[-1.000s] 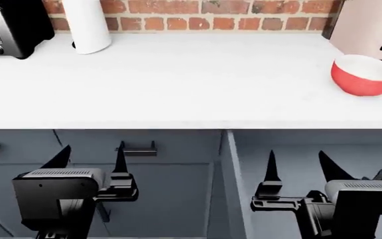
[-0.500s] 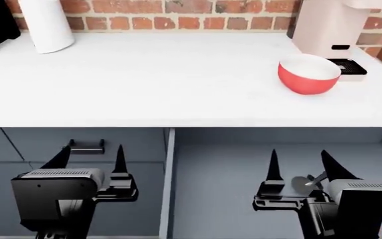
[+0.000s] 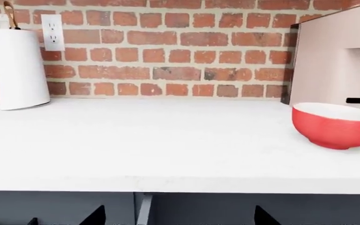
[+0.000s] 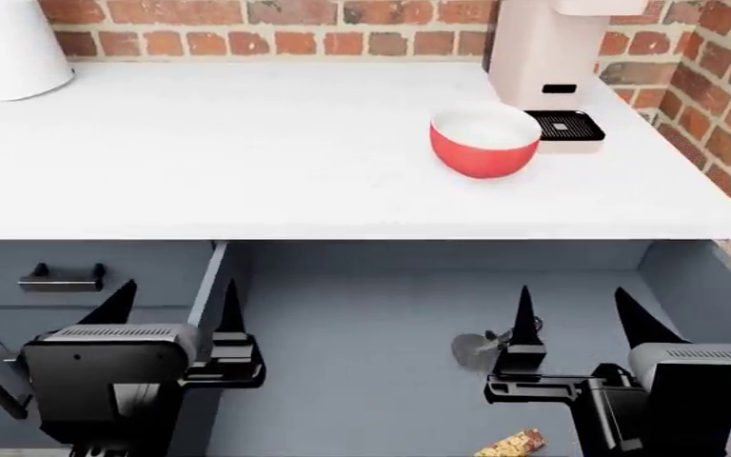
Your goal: Place the bar in the bowl and close the drawer.
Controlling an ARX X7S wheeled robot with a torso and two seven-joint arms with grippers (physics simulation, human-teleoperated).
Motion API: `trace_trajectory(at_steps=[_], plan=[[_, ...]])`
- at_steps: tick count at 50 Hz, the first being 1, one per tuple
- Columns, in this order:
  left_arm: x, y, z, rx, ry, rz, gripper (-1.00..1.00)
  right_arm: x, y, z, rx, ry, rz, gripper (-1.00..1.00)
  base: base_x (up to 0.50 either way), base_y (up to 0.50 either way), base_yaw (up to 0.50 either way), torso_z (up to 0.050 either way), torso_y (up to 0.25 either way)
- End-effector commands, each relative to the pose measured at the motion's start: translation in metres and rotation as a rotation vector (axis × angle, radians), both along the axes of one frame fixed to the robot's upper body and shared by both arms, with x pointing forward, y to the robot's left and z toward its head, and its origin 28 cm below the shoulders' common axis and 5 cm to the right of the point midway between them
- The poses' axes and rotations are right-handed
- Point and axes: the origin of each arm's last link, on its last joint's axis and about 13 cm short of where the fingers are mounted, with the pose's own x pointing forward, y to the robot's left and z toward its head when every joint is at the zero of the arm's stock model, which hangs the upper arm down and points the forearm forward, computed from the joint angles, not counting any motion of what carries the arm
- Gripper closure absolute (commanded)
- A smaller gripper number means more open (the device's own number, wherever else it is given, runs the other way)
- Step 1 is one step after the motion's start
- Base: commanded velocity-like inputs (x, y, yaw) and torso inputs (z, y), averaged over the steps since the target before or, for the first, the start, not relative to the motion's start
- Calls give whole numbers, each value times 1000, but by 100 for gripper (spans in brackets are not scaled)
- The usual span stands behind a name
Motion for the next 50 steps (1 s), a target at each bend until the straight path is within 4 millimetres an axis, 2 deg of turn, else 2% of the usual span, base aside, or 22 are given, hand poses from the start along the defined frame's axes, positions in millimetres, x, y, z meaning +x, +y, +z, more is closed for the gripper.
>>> trace_trajectory(at_steps=[1, 22, 30, 33, 37, 45, 50], plan=[[0, 0, 0, 0, 2, -3, -100, 0, 0, 0, 2, 0, 2, -100, -24, -500, 0, 0, 0], [0, 0, 0, 1, 6, -7, -100, -1, -1, 1, 7, -11, 4, -100, -23, -500, 0, 0, 0], [-1, 2, 7, 4, 12, -5, -100, -8, -1, 8, -25, 7, 39, -100, -3, -42, 0, 0, 0], [-4, 6, 21, 5, 11, -30, -100, -11, -4, 19, -60, 34, 73, -100, 0, 0, 0, 0, 0], [-4, 11, 46, -5, 34, -87, -100, -15, -9, 44, -88, 81, 130, -100, 0, 0, 0, 0, 0], [2, 18, 106, 15, 88, -191, -100, -13, -17, 102, -159, 158, 230, -100, 0, 0, 0, 0, 0], [9, 21, 136, 5, 152, -262, -100, -7, -20, 129, -214, 226, 276, -100, 0, 0, 0, 0, 0]])
